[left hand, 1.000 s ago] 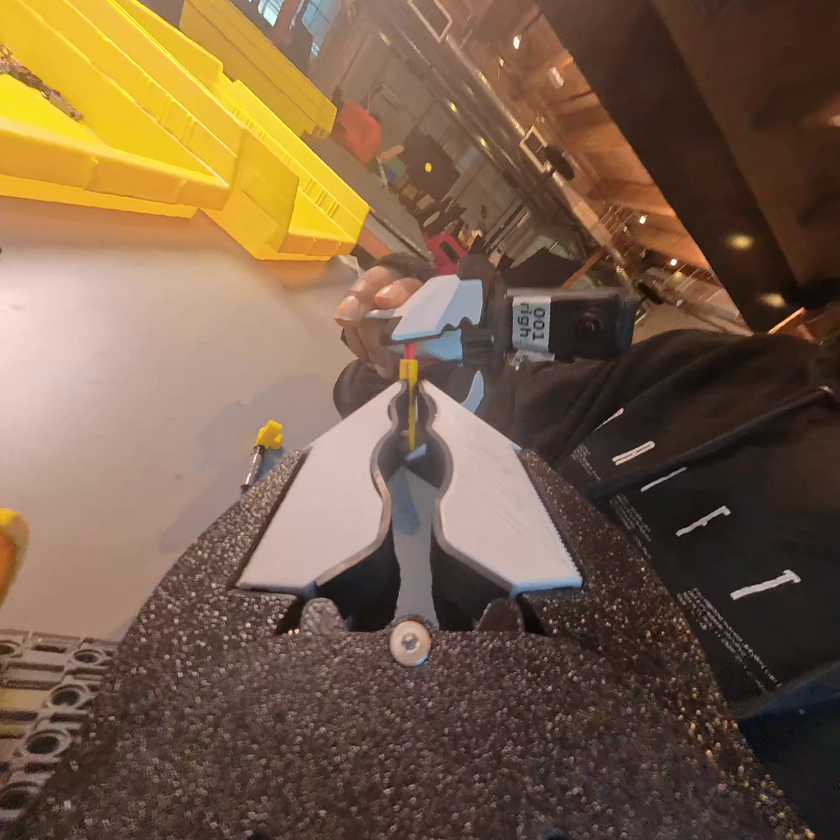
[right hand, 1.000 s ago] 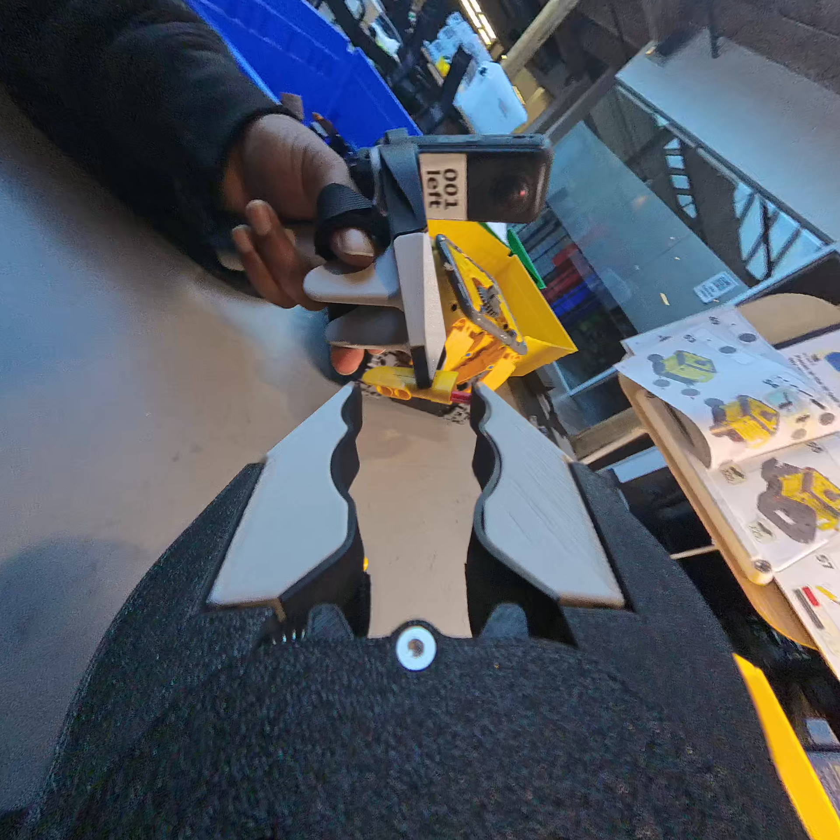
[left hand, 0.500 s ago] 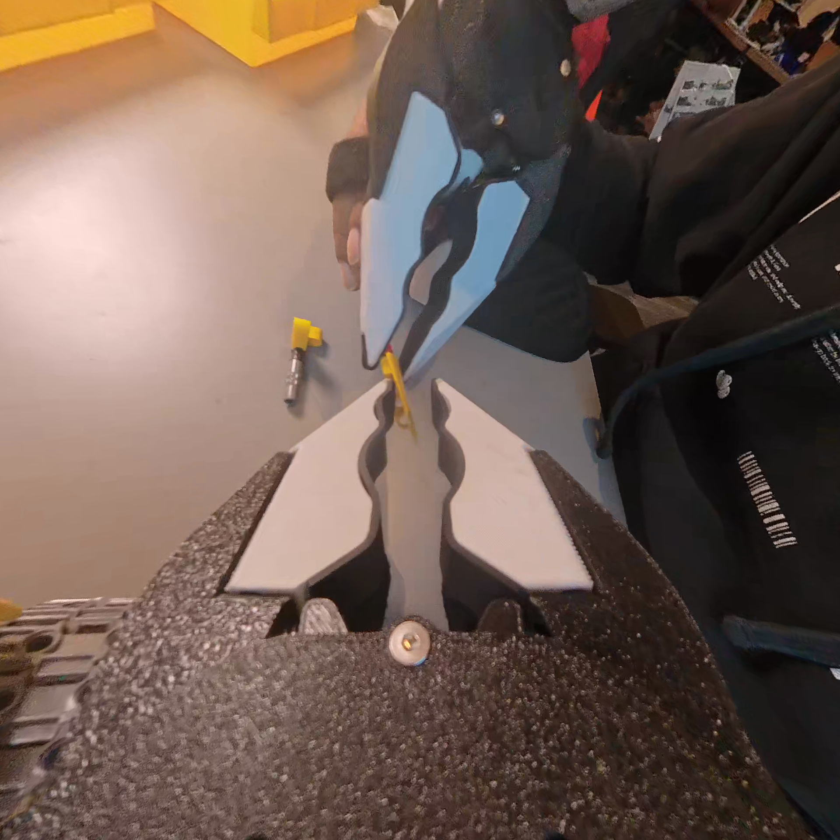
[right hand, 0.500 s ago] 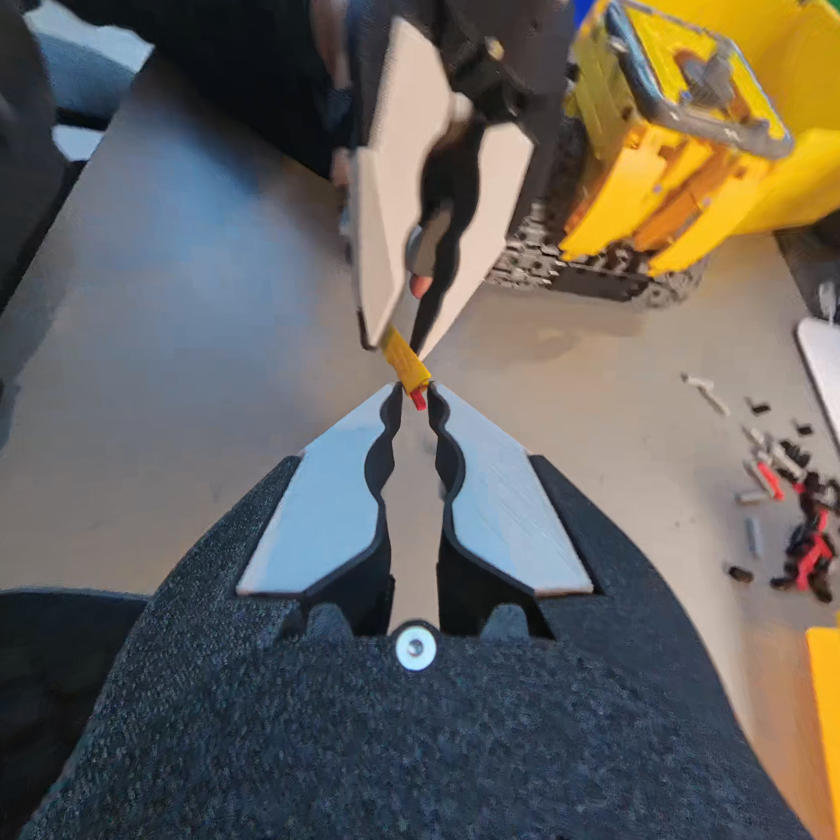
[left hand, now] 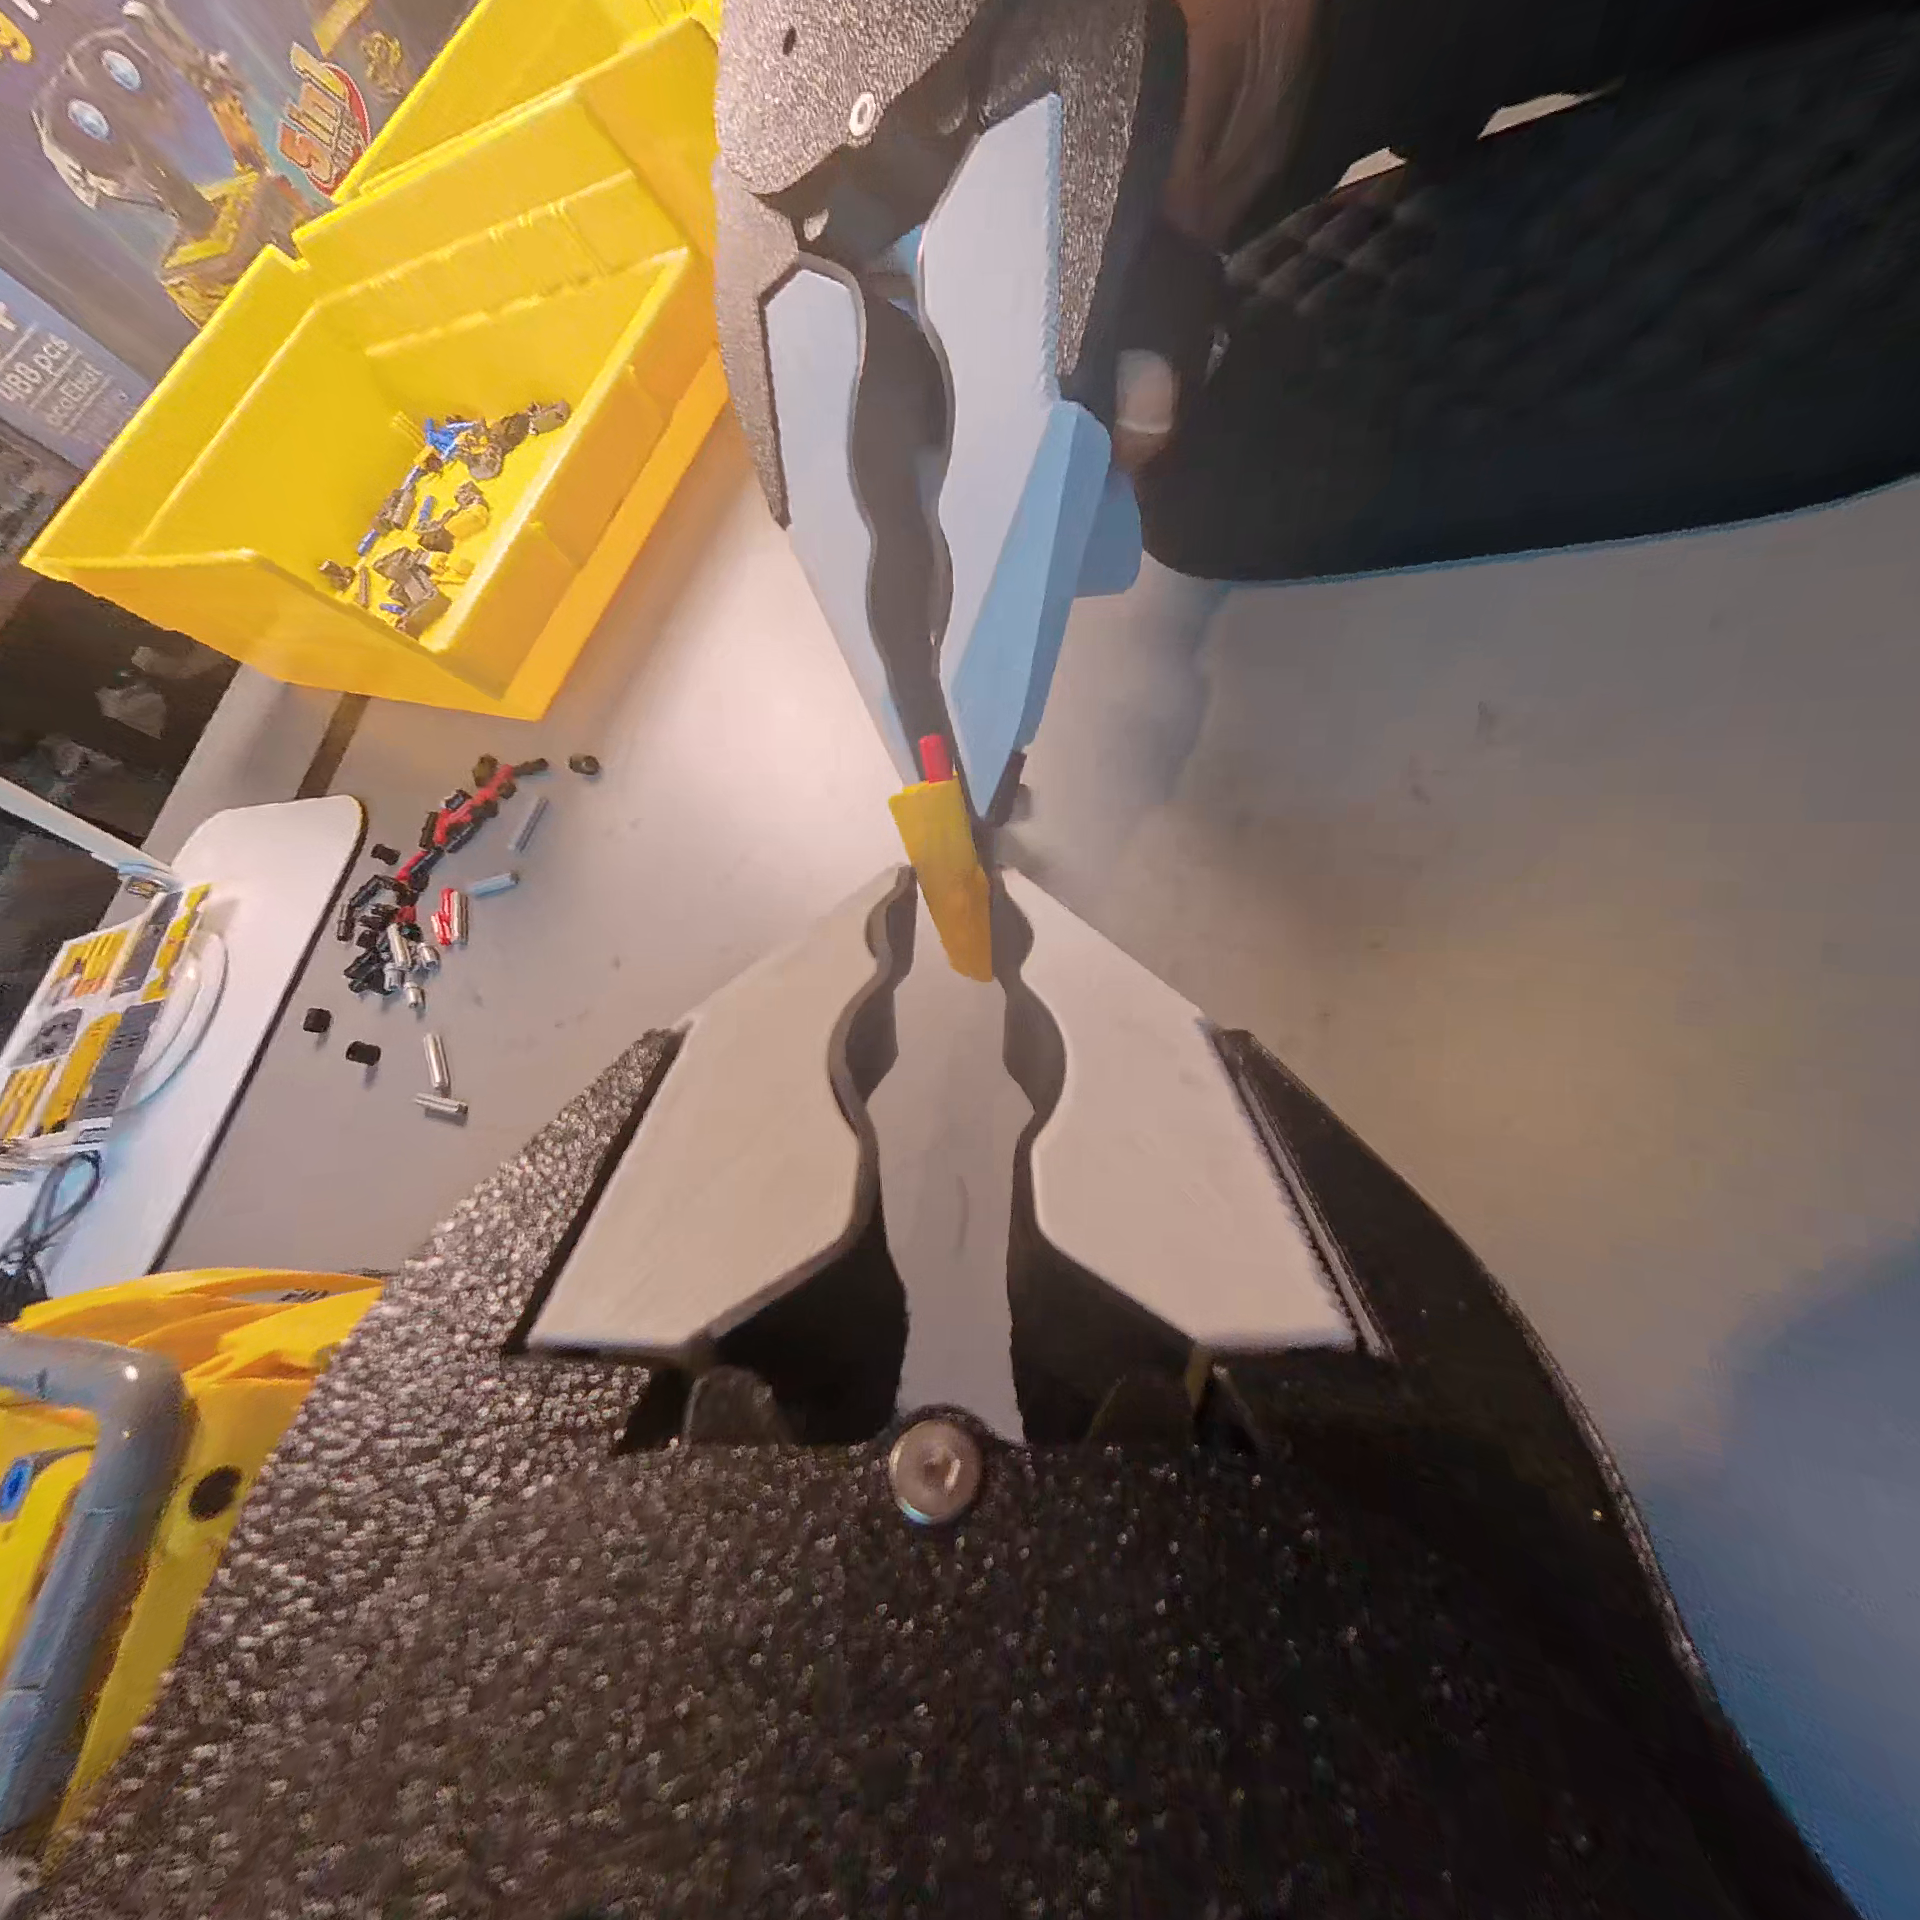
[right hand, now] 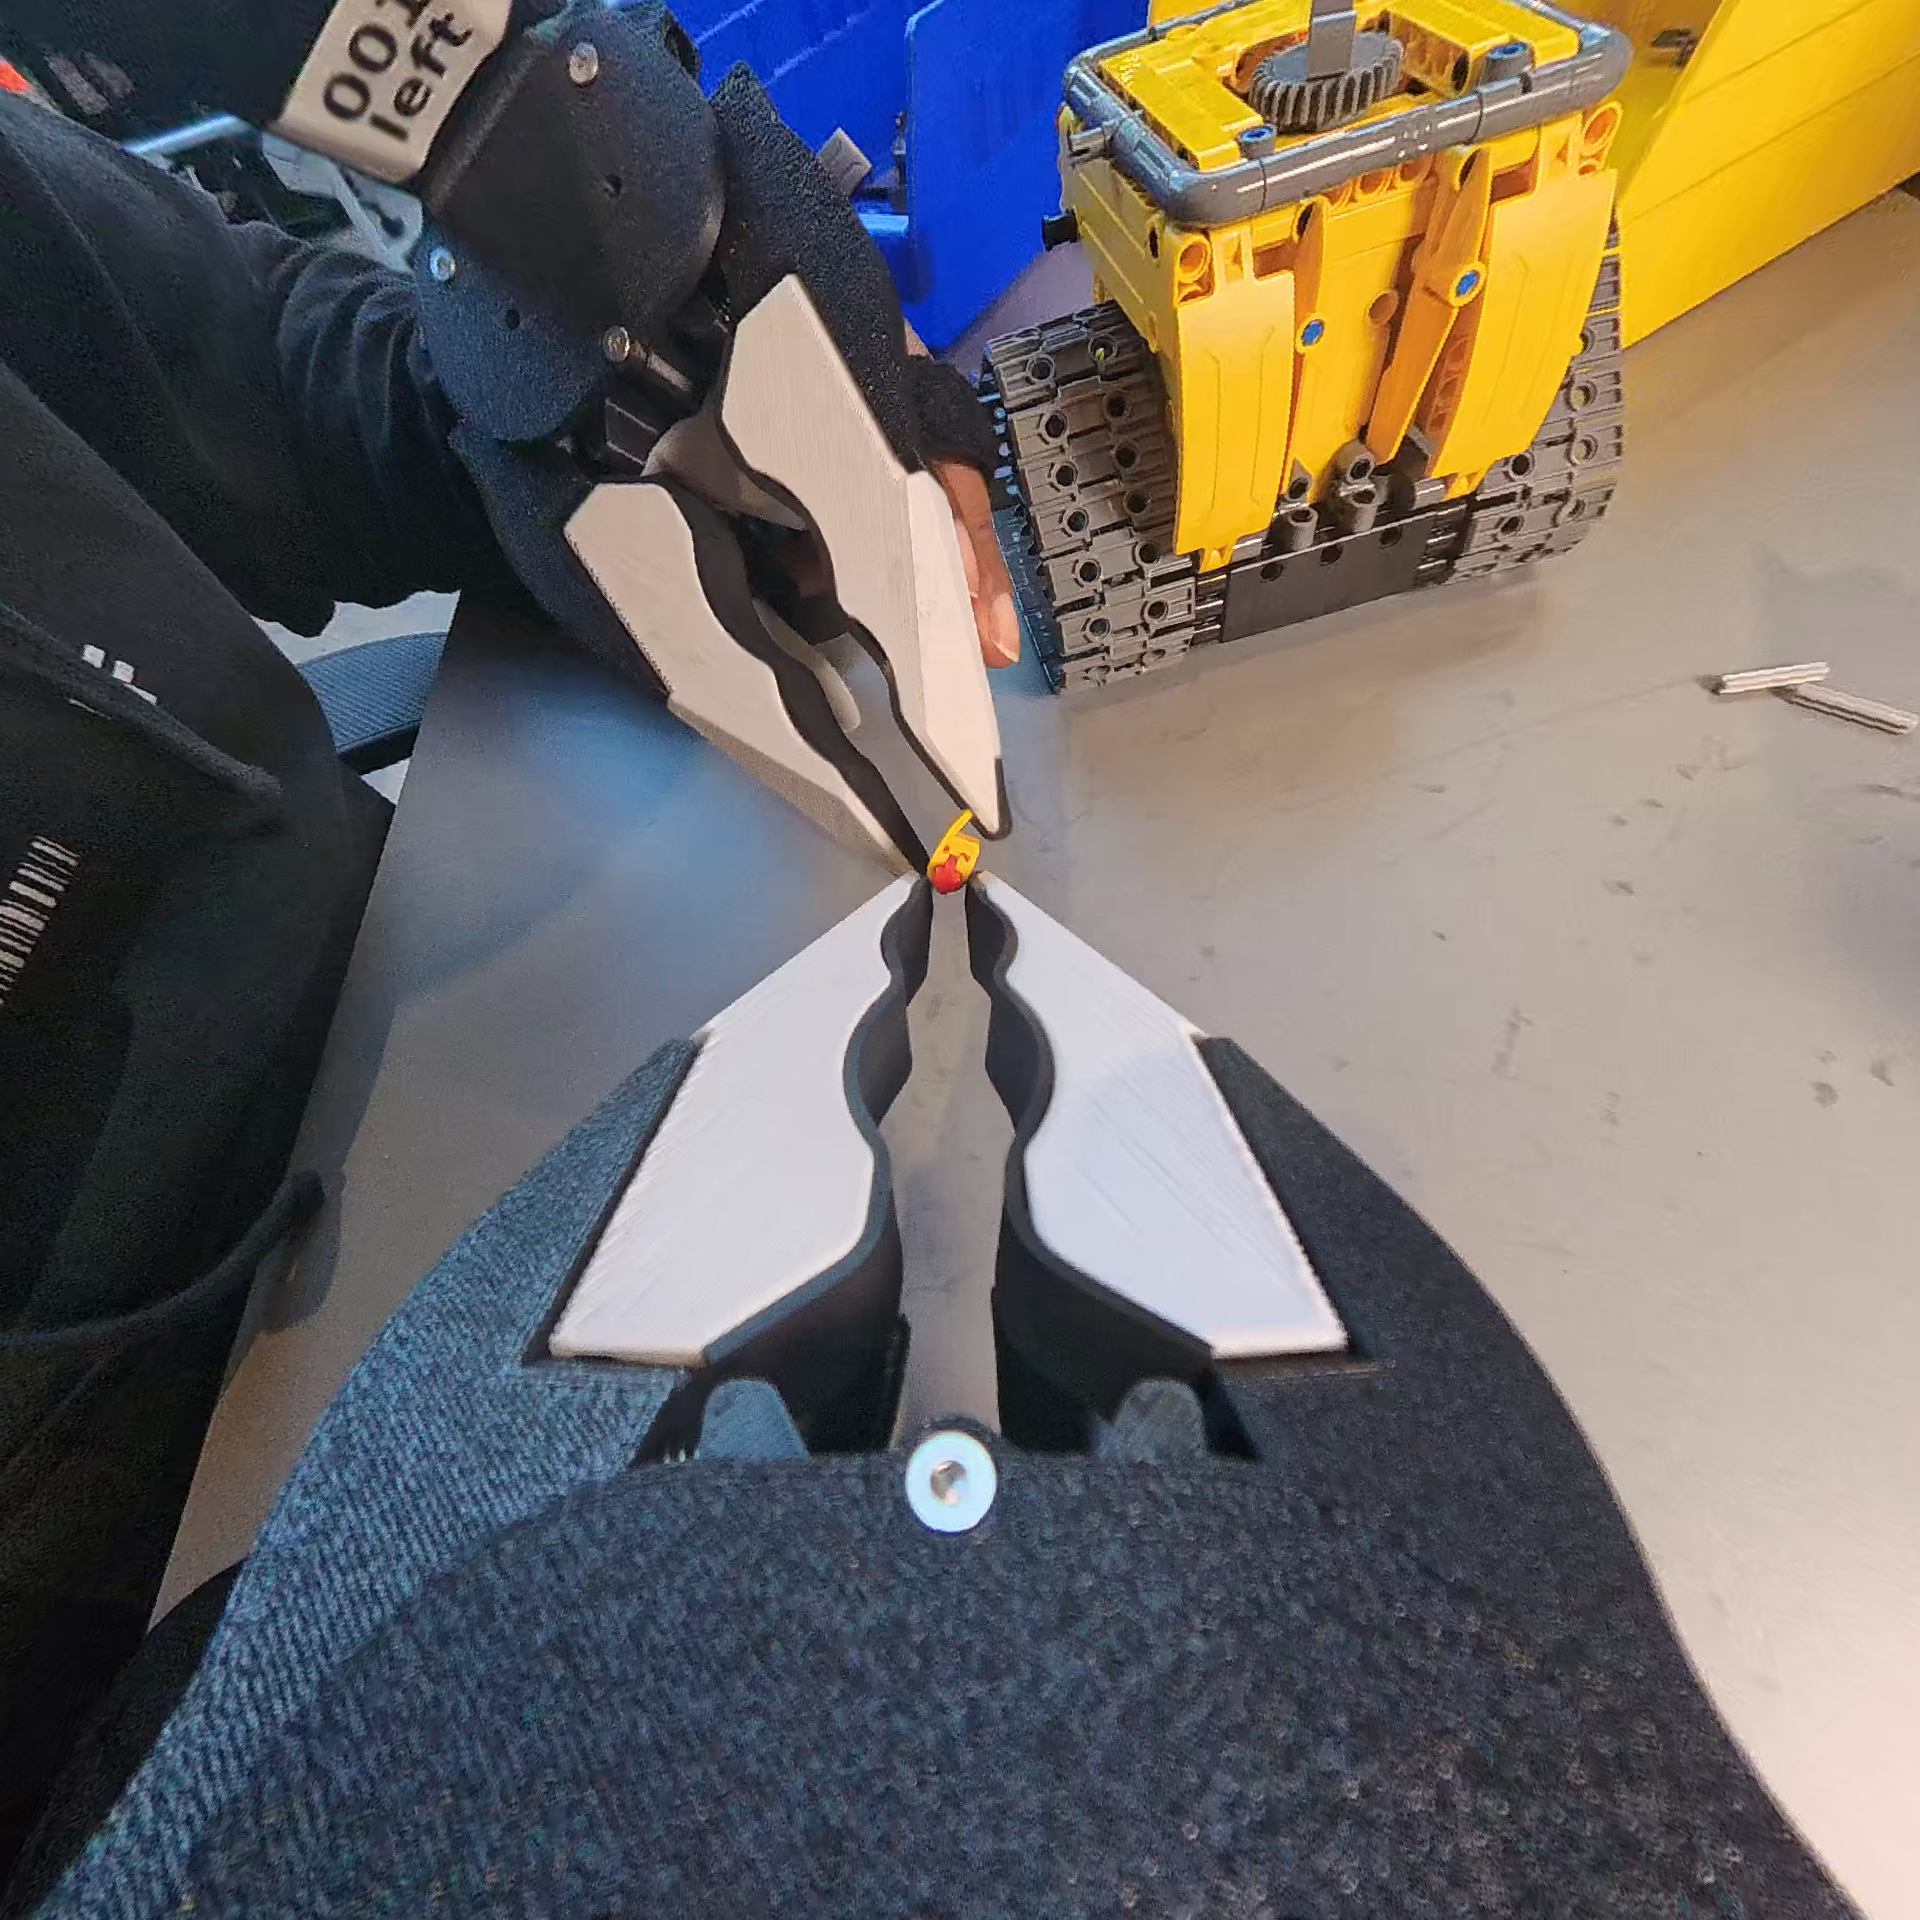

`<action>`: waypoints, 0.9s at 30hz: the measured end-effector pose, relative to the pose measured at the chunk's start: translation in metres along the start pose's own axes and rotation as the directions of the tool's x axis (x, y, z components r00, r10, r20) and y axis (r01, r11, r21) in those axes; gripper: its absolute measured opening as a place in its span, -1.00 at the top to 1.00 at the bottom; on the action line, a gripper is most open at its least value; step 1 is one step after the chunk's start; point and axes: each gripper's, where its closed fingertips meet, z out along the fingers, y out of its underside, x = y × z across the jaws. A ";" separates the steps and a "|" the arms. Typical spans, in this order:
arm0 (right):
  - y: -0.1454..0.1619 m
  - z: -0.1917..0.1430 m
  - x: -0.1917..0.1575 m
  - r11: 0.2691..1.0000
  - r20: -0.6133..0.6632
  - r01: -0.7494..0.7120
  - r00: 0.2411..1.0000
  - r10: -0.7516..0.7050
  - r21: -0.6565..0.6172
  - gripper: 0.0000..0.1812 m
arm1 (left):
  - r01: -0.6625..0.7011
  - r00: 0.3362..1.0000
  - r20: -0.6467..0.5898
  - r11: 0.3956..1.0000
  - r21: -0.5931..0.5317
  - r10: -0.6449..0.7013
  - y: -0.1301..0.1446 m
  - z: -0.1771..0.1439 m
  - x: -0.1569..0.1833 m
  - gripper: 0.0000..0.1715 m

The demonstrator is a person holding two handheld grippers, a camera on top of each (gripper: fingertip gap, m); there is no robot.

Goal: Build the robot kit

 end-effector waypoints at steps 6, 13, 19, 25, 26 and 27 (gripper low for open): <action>0.006 -0.017 0.016 0.984 -0.101 0.159 0.981 -0.167 -0.079 0.80 | 0.087 0.988 -0.115 0.988 -0.124 -0.101 0.024 -0.002 0.006 0.88; 0.054 -0.021 0.040 0.920 -0.131 0.231 0.950 -0.284 -0.317 0.66 | 0.171 0.936 -0.257 0.948 -0.267 -0.241 0.048 0.003 0.031 0.89; 0.061 -0.015 0.040 0.916 -0.107 0.213 0.959 -0.263 -0.339 0.81 | 0.158 0.946 -0.235 0.952 -0.263 -0.222 0.049 0.006 0.029 0.91; 0.059 -0.007 0.030 0.915 -0.075 0.213 0.965 -0.253 -0.342 0.84 | 0.127 0.962 -0.207 0.960 -0.249 -0.181 0.047 0.010 0.027 0.90; 0.058 -0.004 0.028 0.914 -0.072 0.216 0.964 -0.255 -0.344 0.84 | 0.119 0.966 -0.194 0.963 -0.244 -0.169 0.046 0.010 0.025 0.90; 0.057 -0.001 0.026 0.912 -0.067 0.221 0.964 -0.258 -0.345 0.84 | 0.109 0.969 -0.191 0.965 -0.237 -0.156 0.045 0.011 0.025 0.91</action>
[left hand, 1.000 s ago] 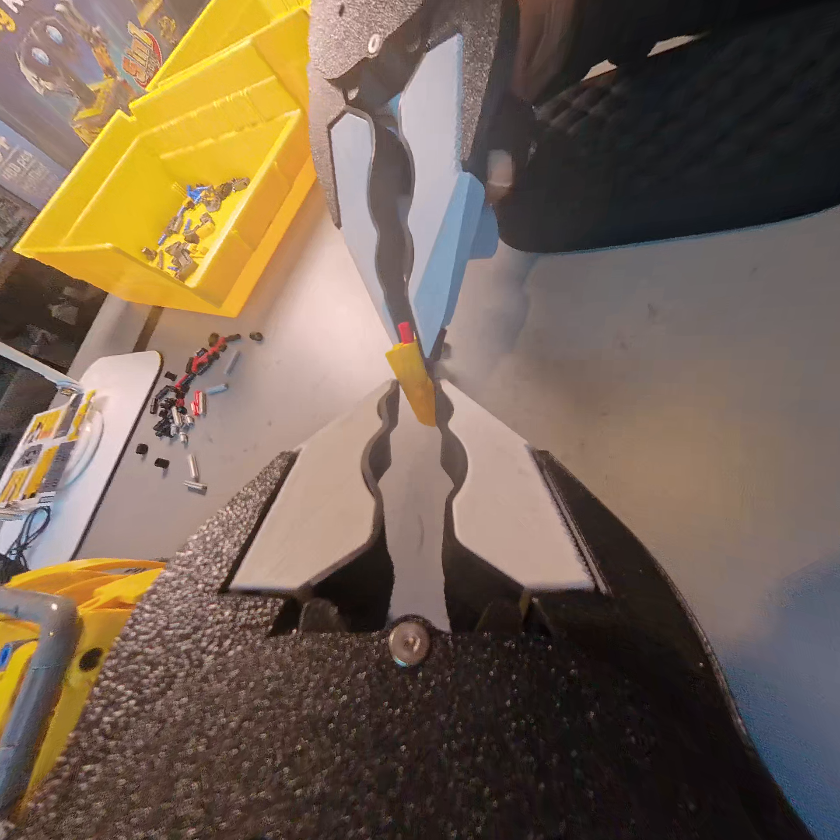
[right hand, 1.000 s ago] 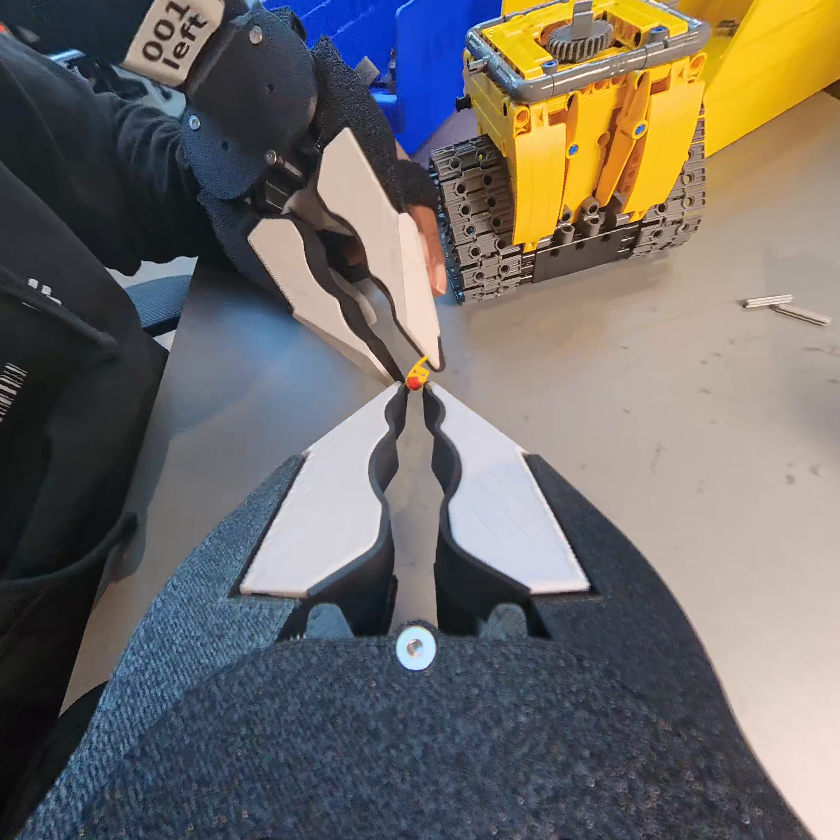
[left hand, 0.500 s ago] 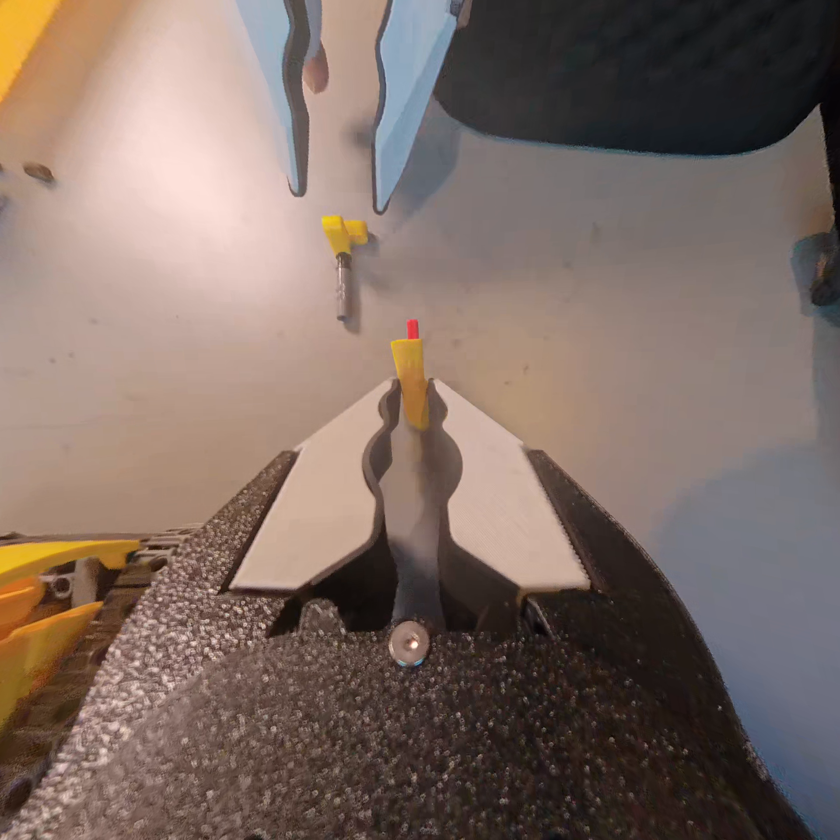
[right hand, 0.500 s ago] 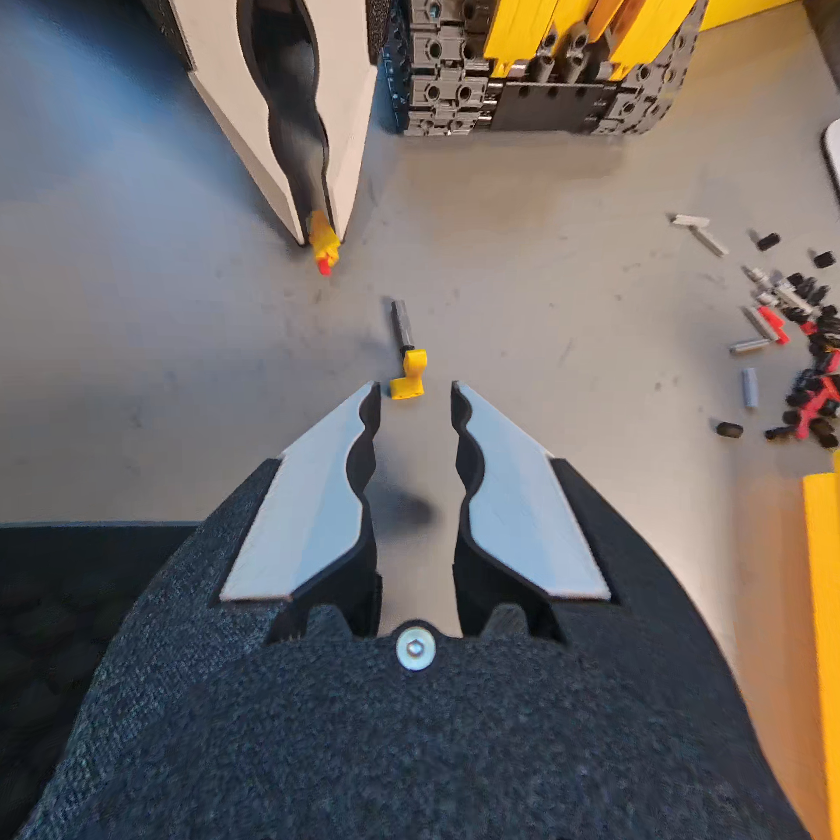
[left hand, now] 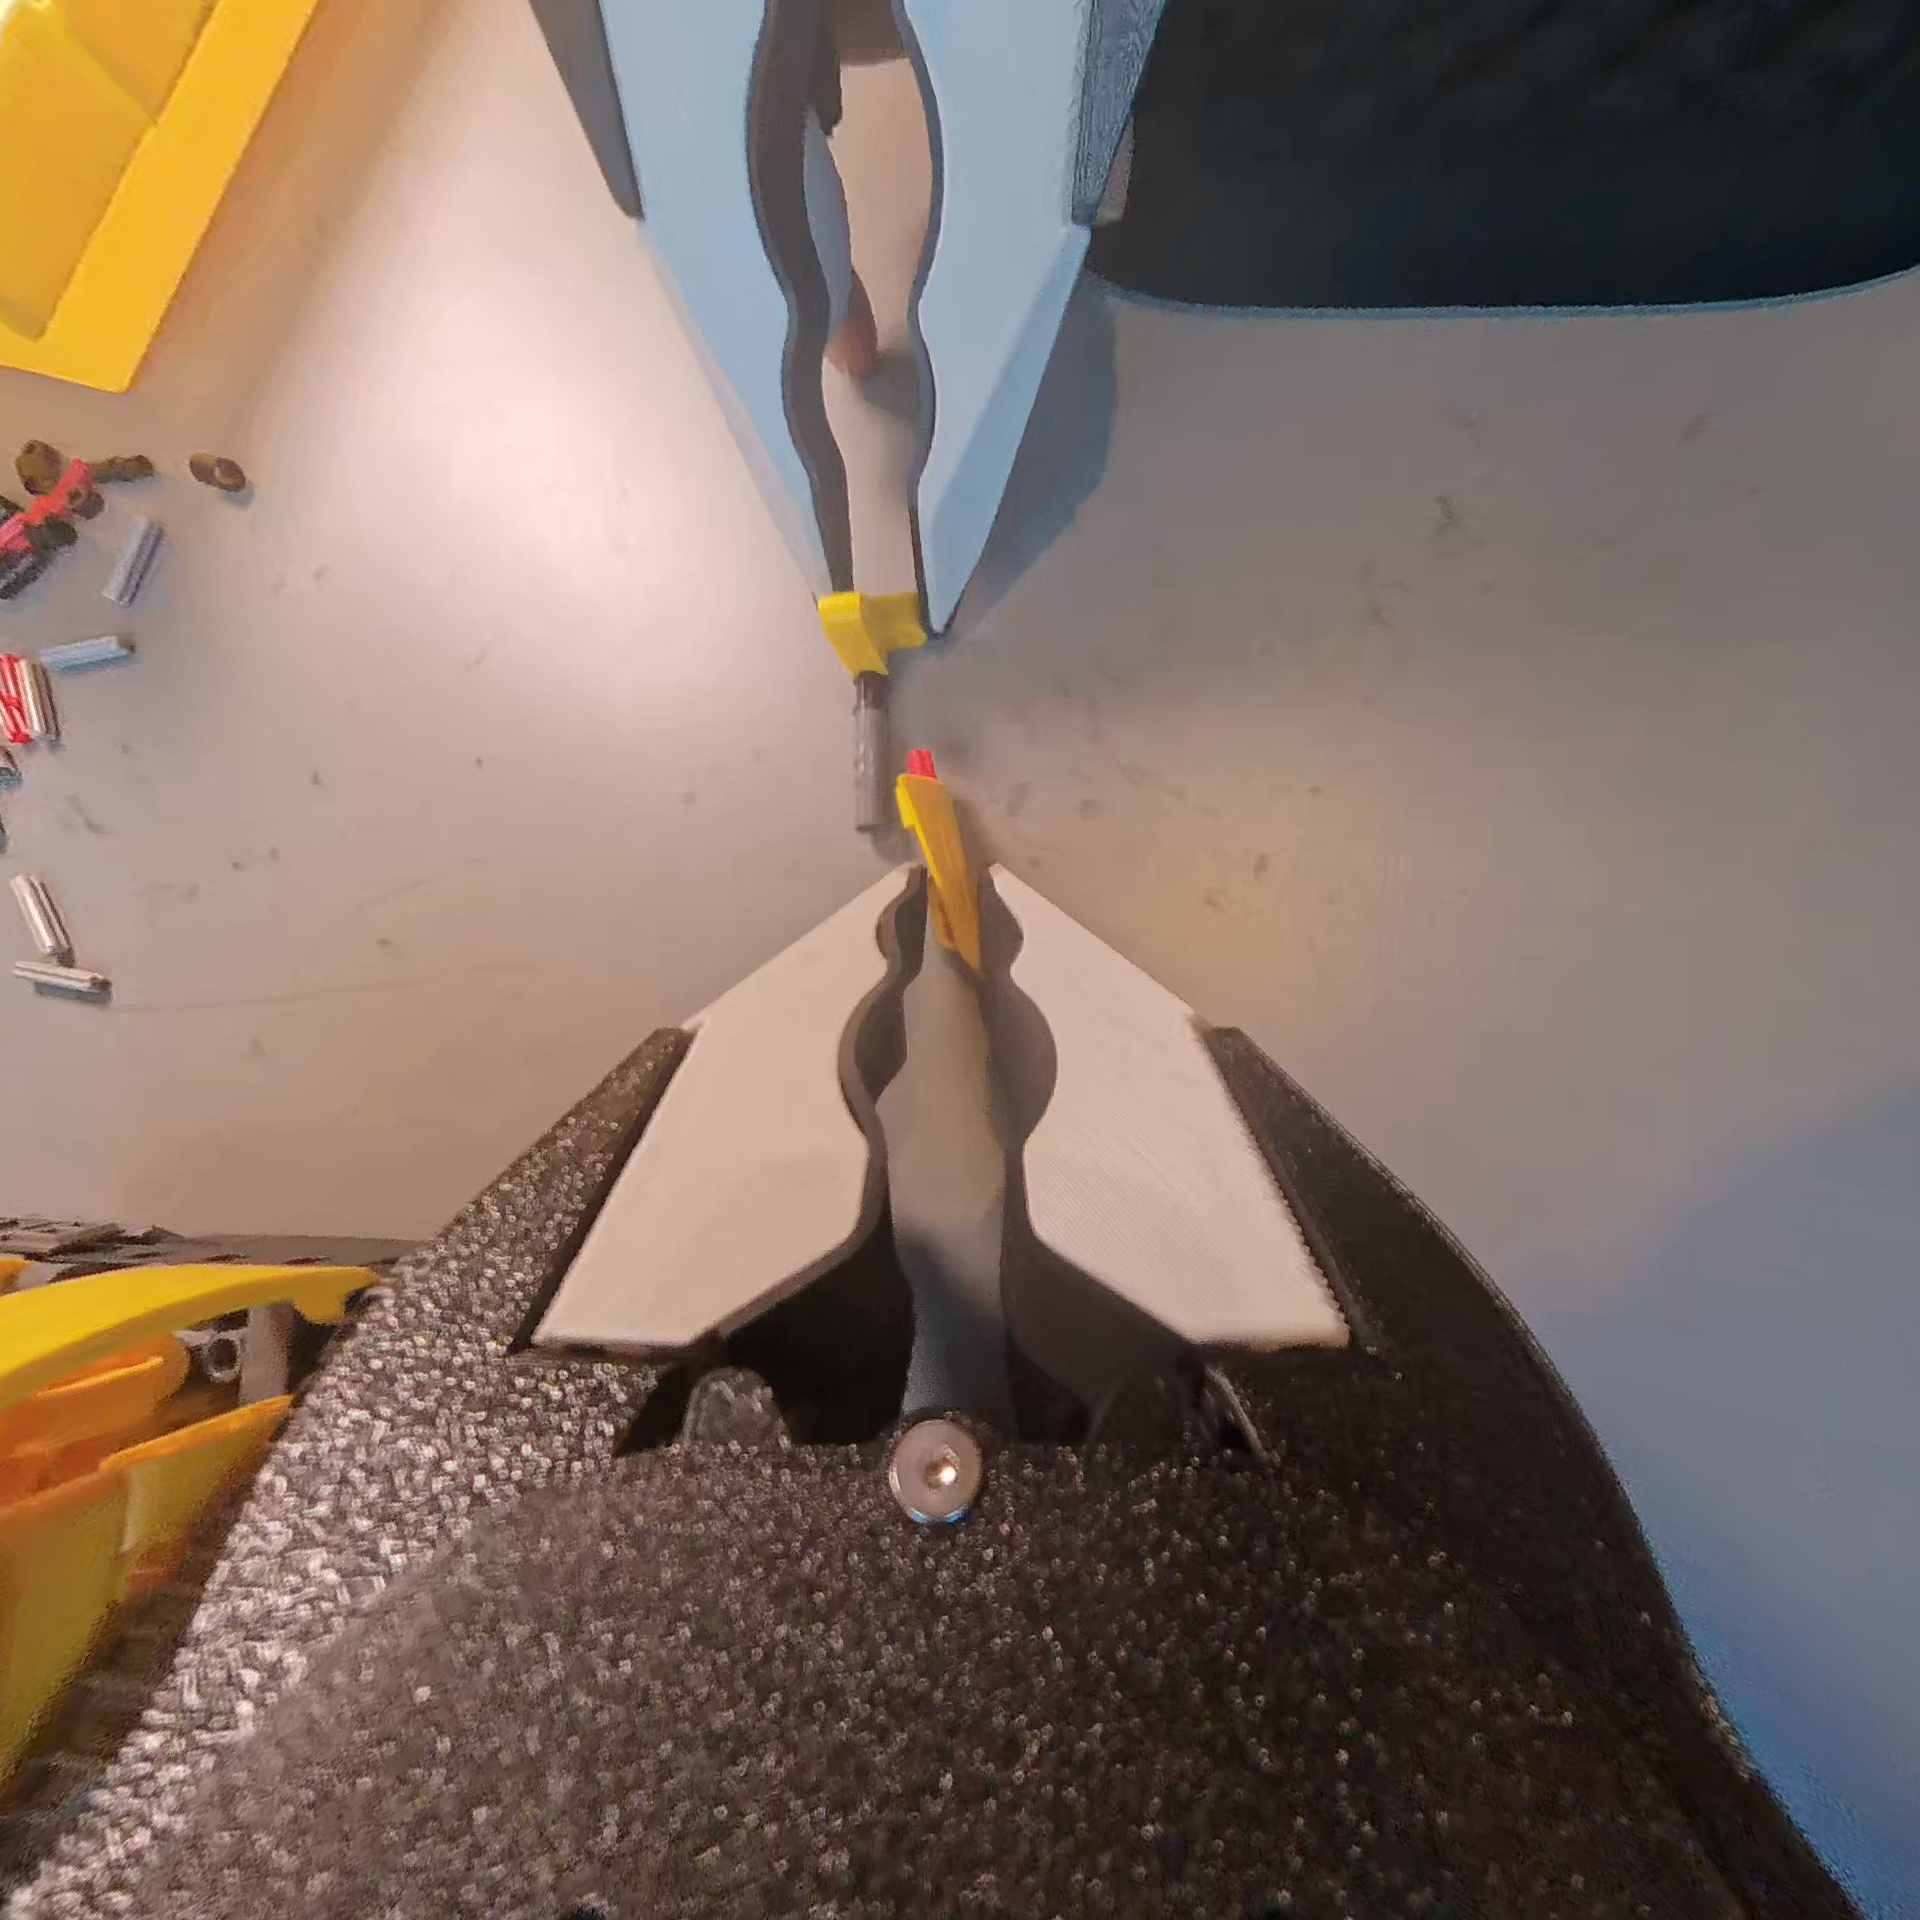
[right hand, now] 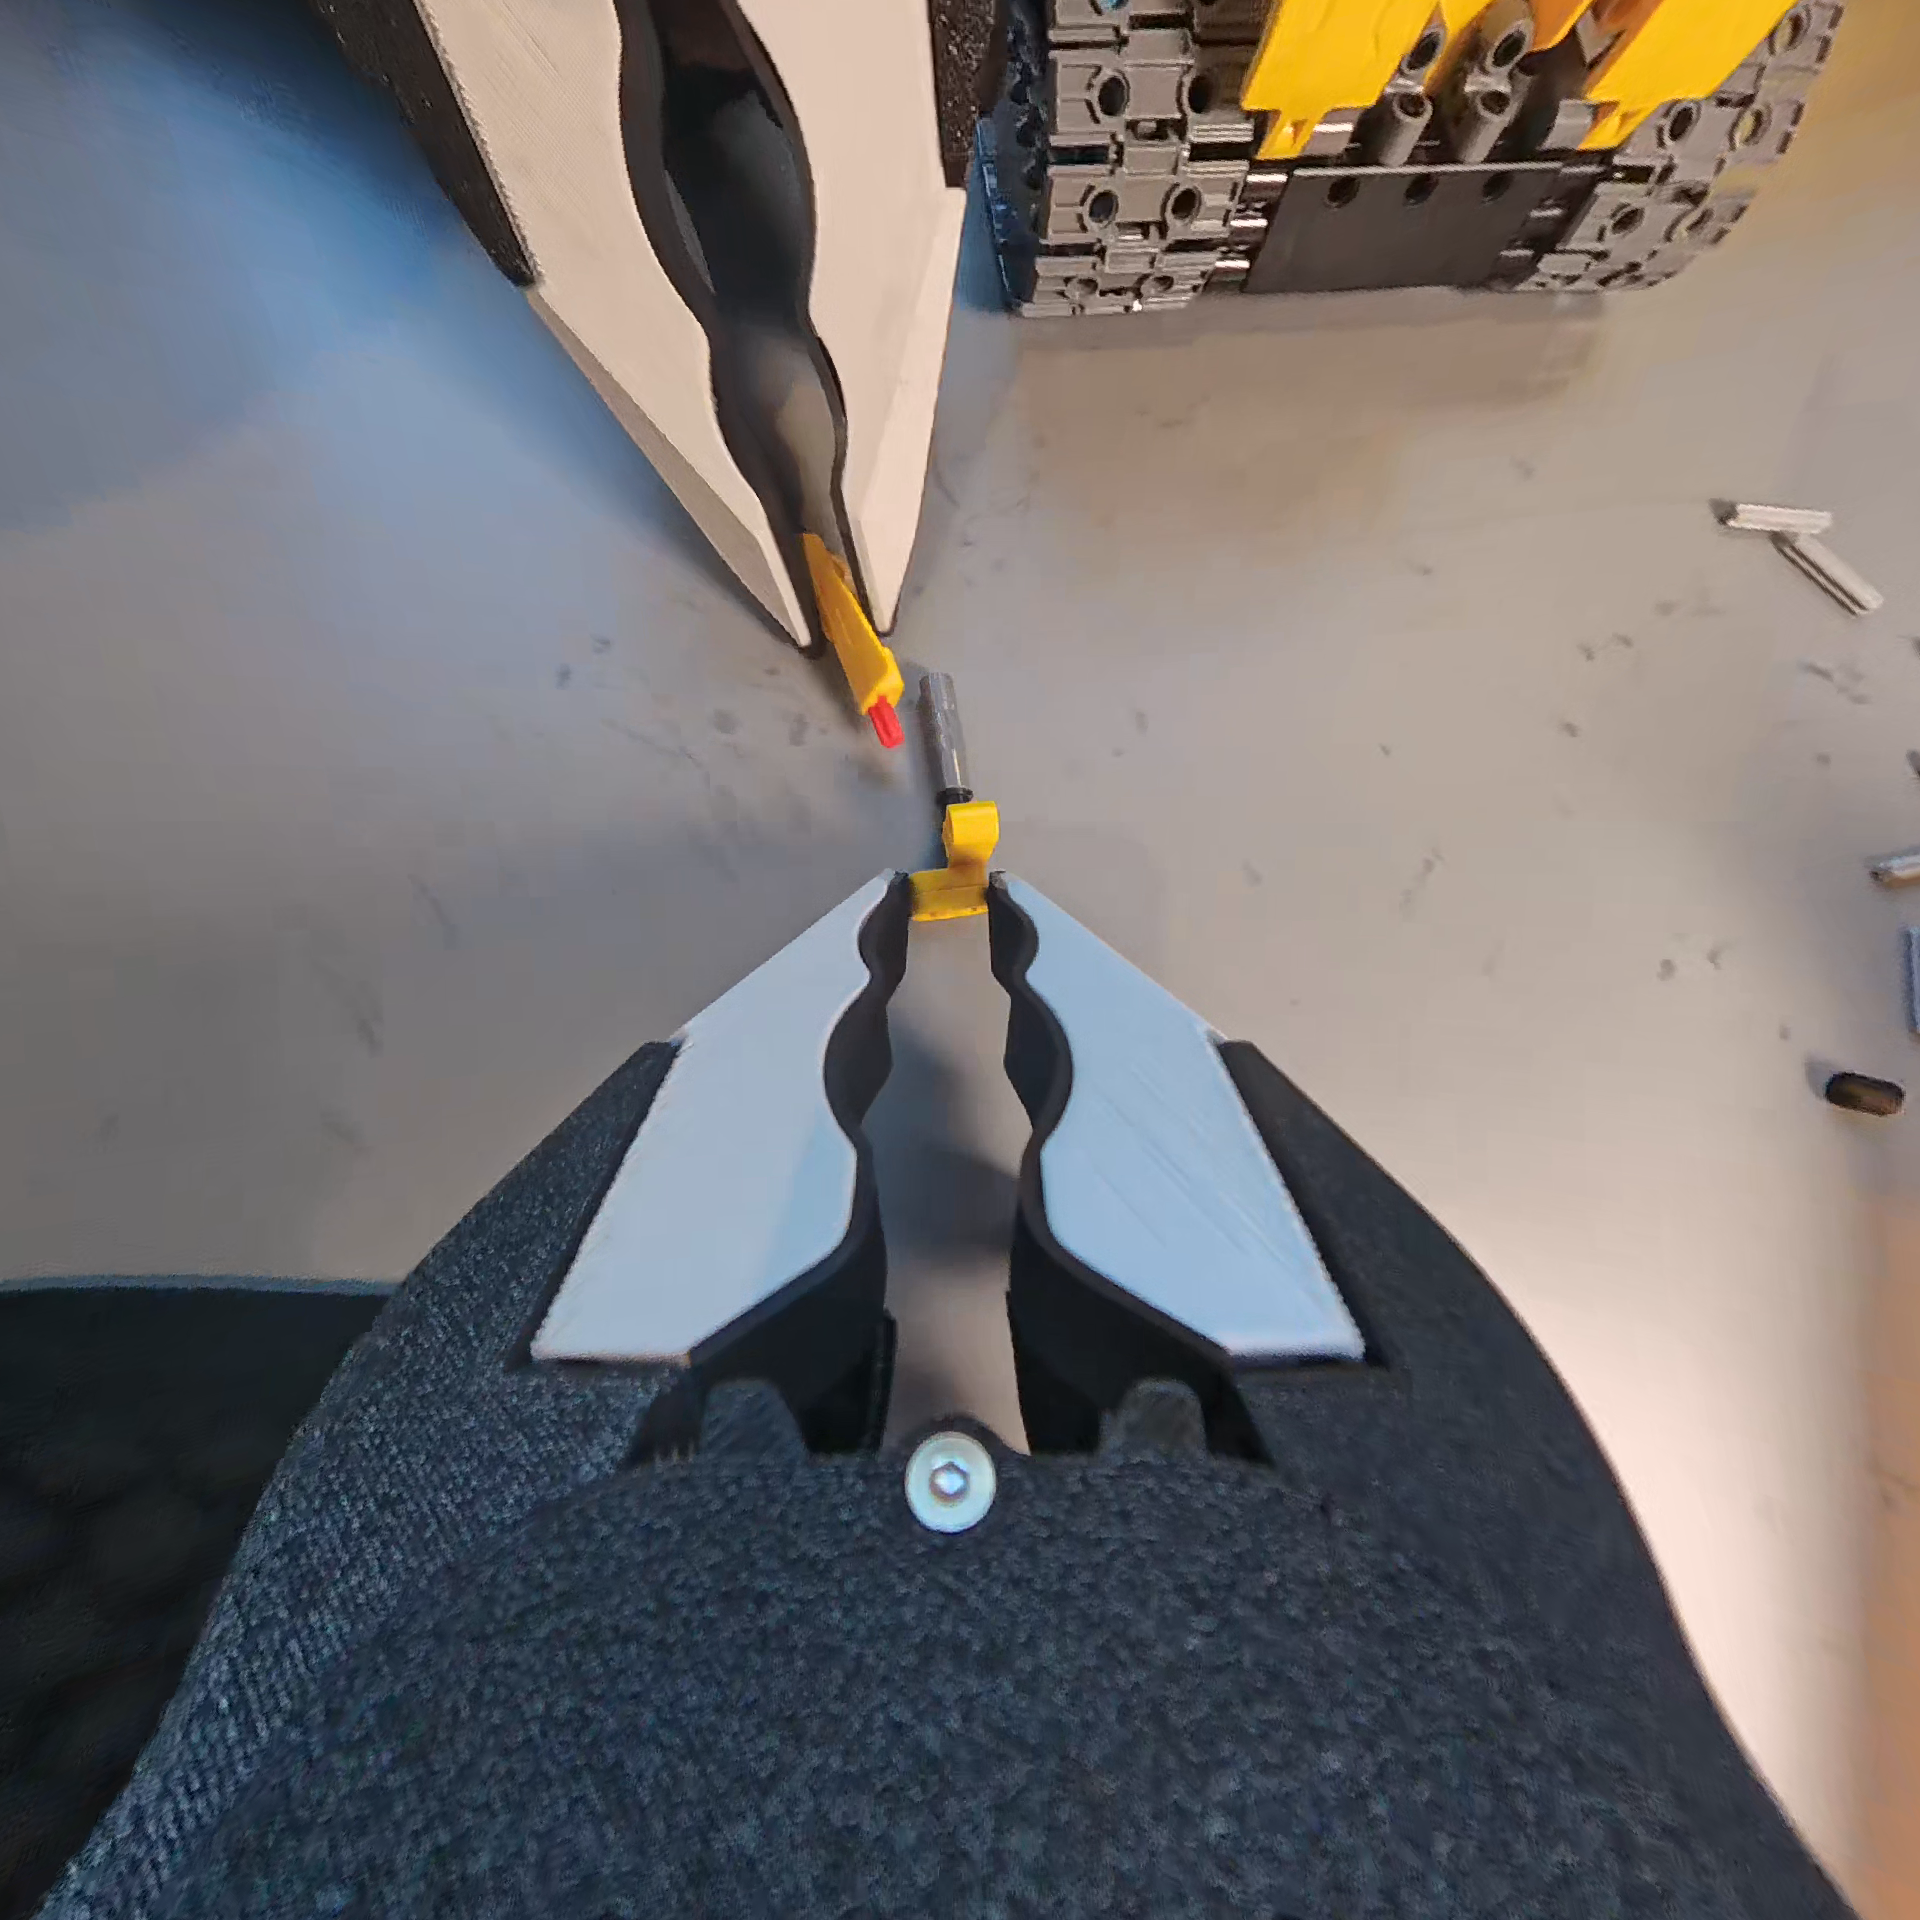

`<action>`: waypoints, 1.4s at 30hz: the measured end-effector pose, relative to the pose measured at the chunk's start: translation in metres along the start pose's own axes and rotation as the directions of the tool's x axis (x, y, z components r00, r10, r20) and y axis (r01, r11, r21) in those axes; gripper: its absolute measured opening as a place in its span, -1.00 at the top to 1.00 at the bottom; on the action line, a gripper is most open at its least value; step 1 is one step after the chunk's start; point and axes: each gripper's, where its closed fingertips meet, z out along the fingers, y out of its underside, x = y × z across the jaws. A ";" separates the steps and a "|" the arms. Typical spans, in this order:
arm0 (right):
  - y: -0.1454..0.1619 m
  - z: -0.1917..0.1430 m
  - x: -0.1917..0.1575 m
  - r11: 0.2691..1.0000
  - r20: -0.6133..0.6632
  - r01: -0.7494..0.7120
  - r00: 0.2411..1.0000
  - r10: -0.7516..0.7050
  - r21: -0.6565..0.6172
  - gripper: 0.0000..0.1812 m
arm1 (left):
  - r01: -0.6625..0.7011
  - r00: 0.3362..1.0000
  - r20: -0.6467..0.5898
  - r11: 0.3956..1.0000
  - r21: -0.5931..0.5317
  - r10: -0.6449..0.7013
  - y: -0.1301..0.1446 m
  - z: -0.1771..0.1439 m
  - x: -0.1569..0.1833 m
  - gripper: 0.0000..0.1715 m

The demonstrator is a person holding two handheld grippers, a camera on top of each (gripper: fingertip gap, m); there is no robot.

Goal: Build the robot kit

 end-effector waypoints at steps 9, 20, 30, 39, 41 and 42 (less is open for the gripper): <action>-0.011 0.010 -0.007 1.000 0.017 0.013 1.000 -0.013 0.003 0.84 | -0.065 0.997 0.052 0.998 -0.007 0.065 -0.002 0.004 -0.001 0.90; -0.011 0.012 -0.008 1.000 0.017 0.016 1.000 -0.016 0.015 0.83 | -0.147 0.981 0.124 0.989 -0.012 0.148 -0.006 0.006 -0.002 0.90; -0.008 0.008 -0.006 0.999 0.005 0.028 1.000 -0.028 0.020 0.75 | -0.174 0.974 0.143 0.985 -0.013 0.174 -0.007 0.006 -0.002 0.91; -0.004 0.005 -0.009 0.999 0.026 0.026 0.999 -0.026 0.021 0.79 | -0.188 0.971 0.149 0.982 -0.013 0.188 -0.007 0.006 -0.003 0.91; -0.004 0.005 -0.010 0.999 0.030 0.027 0.999 -0.028 0.020 0.81 | -0.194 0.969 0.154 0.981 -0.013 0.194 -0.007 0.006 -0.003 0.91; -0.004 0.005 -0.010 0.999 0.031 0.027 0.999 -0.028 0.019 0.81 | -0.197 0.968 0.157 0.980 -0.014 0.196 -0.008 0.006 -0.003 0.91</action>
